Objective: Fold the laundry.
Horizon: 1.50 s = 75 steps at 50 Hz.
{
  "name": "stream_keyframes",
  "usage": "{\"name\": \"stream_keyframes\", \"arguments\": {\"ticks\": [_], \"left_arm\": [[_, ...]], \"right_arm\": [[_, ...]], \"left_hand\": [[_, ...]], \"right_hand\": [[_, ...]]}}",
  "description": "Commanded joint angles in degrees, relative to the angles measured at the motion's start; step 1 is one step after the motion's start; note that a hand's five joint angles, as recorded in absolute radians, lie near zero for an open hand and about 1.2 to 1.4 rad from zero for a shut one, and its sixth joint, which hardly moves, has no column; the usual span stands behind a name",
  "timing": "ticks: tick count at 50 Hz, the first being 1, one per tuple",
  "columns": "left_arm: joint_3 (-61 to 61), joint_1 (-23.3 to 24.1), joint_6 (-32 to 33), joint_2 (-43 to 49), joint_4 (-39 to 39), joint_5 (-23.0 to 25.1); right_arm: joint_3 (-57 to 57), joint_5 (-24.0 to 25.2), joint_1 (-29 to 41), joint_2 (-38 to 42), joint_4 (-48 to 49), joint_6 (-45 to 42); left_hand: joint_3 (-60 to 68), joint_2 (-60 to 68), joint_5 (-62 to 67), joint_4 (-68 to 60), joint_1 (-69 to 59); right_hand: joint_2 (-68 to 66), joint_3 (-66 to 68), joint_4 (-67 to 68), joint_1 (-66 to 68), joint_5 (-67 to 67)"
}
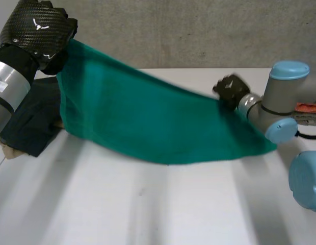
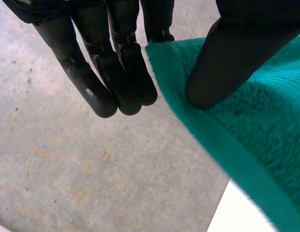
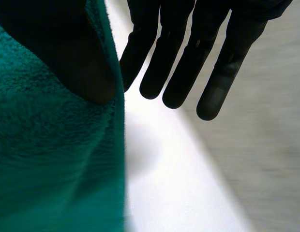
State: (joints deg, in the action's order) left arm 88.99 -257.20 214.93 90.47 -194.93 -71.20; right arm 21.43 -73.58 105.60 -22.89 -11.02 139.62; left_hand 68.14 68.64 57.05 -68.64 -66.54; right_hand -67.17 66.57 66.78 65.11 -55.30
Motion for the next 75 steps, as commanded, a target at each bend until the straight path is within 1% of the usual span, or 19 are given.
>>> {"name": "stream_keyframes", "arguments": {"ticks": [1, 4, 5, 8, 12, 16, 19, 27, 32, 35, 38, 41, 42, 44, 46, 52, 58, 69, 75], "left_arm": [[-13.35, -2.34, -2.84, 14.08, -4.14, -2.17], [-23.12, -2.43, -3.81, 19.28, -3.70, -6.56], [-30.29, -2.43, -4.77, 22.52, -3.01, -10.06], [-44.01, -2.35, -8.10, 28.24, -0.03, -15.96], [-57.56, -1.56, -12.15, 34.22, 5.33, -17.83], [-62.35, -0.85, -14.35, 36.79, 8.86, -17.48], [-61.22, -1.02, -15.15, 37.23, 9.39, -17.39], [-45.85, -2.52, -16.12, 37.41, 8.43, -15.46], [-34.79, -3.13, -15.85, 39.25, 7.11, -12.30], [-31.08, -3.40, -15.68, 40.13, 6.76, -11.68], [-27.30, -4.19, -14.71, 40.48, 7.11, -10.98], [-24.66, -5.15, -13.31, 37.94, 7.02, -9.57], [-24.13, -5.24, -13.13, 36.89, 7.11, -8.87], [-23.16, -5.16, -12.69, 33.74, 7.28, -7.12], [-22.81, -4.81, -12.78, 31.27, 7.72, -6.32], [-22.72, -1.03, -13.13, 20.90, 11.85, -5.26], [-23.51, 2.05, -13.13, 13.69, 14.40, -5.26], [-27.90, 6.71, -13.13, 3.66, 17.56, -4.21], [-31.94, 8.38, -13.22, 1.38, 20.90, -4.56]], "right_arm": [[-9.82, -15.97, 0.83, -6.52, 23.53, 4.06], [-8.87, -16.34, 0.92, -11.72, 30.24, 6.36], [-6.95, -16.07, 1.09, -14.96, 33.40, 7.75], [-1.07, -15.20, 0.66, -21.11, 35.80, 8.82], [7.27, -14.14, 0.57, -26.13, 35.98, 8.91], [15.45, -13.96, 0.31, -29.39, 35.89, 8.82], [20.30, -13.96, -0.31, -30.72, 35.10, 8.82], [37.96, -10.72, -1.01, -32.04, 30.97, 10.40], [49.55, -7.64, 0.12, -28.45, 30.97, 10.85], [51.86, -7.37, 0.57, -25.98, 30.97, 10.58], [52.13, -7.81, 0.66, -23.43, 29.83, 9.44], [51.61, -9.04, 0.92, -23.60, 27.72, 8.47], [51.43, -9.30, 0.92, -23.86, 27.19, 8.47], [50.90, -10.00, 1.09, -25.26, 25.96, 8.91], [50.73, -10.62, 1.27, -26.41, 25.70, 9.70], [47.65, -12.47, 3.20, -28.70, 25.52, 18.56], [42.65, -11.33, 5.66, -26.07, 24.12, 27.71], [27.62, -5.53, 9.62, -13.77, 15.95, 38.88], [19.46, -6.92, 10.94, -7.18, 14.01, 42.13]], "left_hand": [[11.86, 11.36, 12.95, -11.36, -13.46], [11.86, 11.36, 12.95, -11.36, -13.46], [11.86, 11.36, 12.95, -11.36, -13.46], [11.86, 11.36, 12.95, -11.36, -13.46], [11.86, 11.36, 12.95, -11.36, -13.46], [11.86, 11.36, 12.95, -11.36, -13.46], [11.86, 11.36, 12.95, -11.36, -13.46], [11.86, 11.36, 12.95, -11.36, -13.46], [11.86, 11.36, 12.95, -11.36, -13.46], [11.86, 11.36, 12.95, -11.36, -13.46], [11.86, 11.36, 12.95, -11.36, -13.46], [11.86, 11.36, 12.95, -11.36, -13.46], [11.86, 11.36, 12.95, -11.36, -13.46], [11.86, 11.36, 12.95, -11.36, -13.46], [11.86, 11.36, 12.95, -11.36, -13.46], [11.86, 11.36, 12.95, -11.36, -13.46], [11.86, 11.36, 12.95, -11.36, -13.46], [11.86, 11.36, 12.95, -11.36, -13.46], [11.86, 11.36, 12.95, -11.36, -13.46]], "right_hand": [[-12.83, 13.43, 13.22, 14.89, -14.70], [-12.83, 13.43, 13.22, 14.89, -14.70], [-12.83, 13.43, 13.22, 14.89, -14.70], [-12.83, 13.43, 13.22, 14.89, -14.70], [-12.83, 13.43, 13.22, 14.89, -14.70], [-12.83, 13.43, 13.22, 14.89, -14.70], [-12.83, 13.43, 13.22, 14.89, -14.70], [-12.83, 13.43, 13.22, 14.89, -14.70], [-12.83, 13.43, 13.22, 14.89, -14.70], [-12.83, 13.43, 13.22, 14.89, -14.70], [-12.83, 13.43, 13.22, 14.89, -14.70], [-12.83, 13.43, 13.22, 14.89, -14.70], [-6.98, 7.58, 7.37, 9.04, -8.85], [21.35, -20.75, -20.96, -19.29, 19.49], [35.90, -35.30, -35.52, -33.84, 34.04], [56.29, -55.69, -55.90, -54.23, 54.43], [57.17, -56.57, -56.78, -55.11, 55.30], [57.17, -56.57, -56.78, -55.11, 55.30], [57.17, -56.57, -56.78, -55.11, 55.30]]}}
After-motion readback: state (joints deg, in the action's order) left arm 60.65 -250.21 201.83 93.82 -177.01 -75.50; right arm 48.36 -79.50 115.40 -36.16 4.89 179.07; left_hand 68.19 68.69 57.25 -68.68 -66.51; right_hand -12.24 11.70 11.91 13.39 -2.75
